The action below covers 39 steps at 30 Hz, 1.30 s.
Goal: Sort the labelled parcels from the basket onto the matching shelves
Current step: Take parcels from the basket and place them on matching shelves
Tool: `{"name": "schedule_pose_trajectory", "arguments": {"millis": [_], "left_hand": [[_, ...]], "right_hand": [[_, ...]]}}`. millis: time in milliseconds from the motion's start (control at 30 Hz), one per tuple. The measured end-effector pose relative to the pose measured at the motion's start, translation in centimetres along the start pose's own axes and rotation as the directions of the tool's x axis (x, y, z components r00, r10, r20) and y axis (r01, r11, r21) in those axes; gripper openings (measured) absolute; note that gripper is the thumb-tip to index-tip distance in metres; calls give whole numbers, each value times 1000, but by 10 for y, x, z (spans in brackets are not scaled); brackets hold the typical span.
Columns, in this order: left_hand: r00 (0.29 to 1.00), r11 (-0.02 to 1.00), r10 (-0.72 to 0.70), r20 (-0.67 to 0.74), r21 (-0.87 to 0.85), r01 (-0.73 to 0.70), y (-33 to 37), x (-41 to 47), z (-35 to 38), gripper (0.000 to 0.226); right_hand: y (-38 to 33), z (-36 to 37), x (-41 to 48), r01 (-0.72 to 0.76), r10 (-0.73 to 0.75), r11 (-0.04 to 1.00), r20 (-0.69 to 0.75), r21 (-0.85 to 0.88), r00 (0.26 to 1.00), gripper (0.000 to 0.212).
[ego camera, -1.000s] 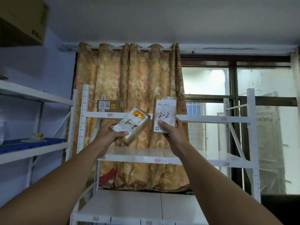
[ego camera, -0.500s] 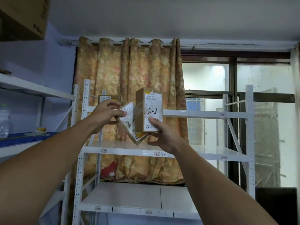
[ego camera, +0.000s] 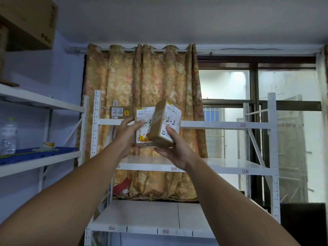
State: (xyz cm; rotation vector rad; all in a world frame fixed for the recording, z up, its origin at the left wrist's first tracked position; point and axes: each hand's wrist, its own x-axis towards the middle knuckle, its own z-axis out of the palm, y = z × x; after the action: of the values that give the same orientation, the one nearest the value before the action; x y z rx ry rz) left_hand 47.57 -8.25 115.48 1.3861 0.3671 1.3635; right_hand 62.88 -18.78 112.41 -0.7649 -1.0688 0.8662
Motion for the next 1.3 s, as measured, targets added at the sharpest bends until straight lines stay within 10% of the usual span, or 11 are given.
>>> {"name": "schedule_pose_trajectory", "arguments": {"millis": [133, 533, 767, 1300], "left_hand": [[985, 997, -69, 157, 48, 62, -11, -3, -10, 48], [997, 978, 75, -28, 199, -68, -49, 6, -24, 50], [992, 980, 67, -108, 194, -45, -78, 17, -19, 50], [954, 989, 106, -281, 132, -71, -139, 169, -129, 46]], "right_hand": [[-6, -9, -1, 0, -1, 999, -40, -45, 999, 54], [-9, -71, 5, 81, -187, 907, -222, -414, 957, 18], [10, -98, 37, 96, -213, 887, -216, -452, 953, 89], [106, -85, 241, 104, -237, 865, -217, -490, 947, 62]]}}
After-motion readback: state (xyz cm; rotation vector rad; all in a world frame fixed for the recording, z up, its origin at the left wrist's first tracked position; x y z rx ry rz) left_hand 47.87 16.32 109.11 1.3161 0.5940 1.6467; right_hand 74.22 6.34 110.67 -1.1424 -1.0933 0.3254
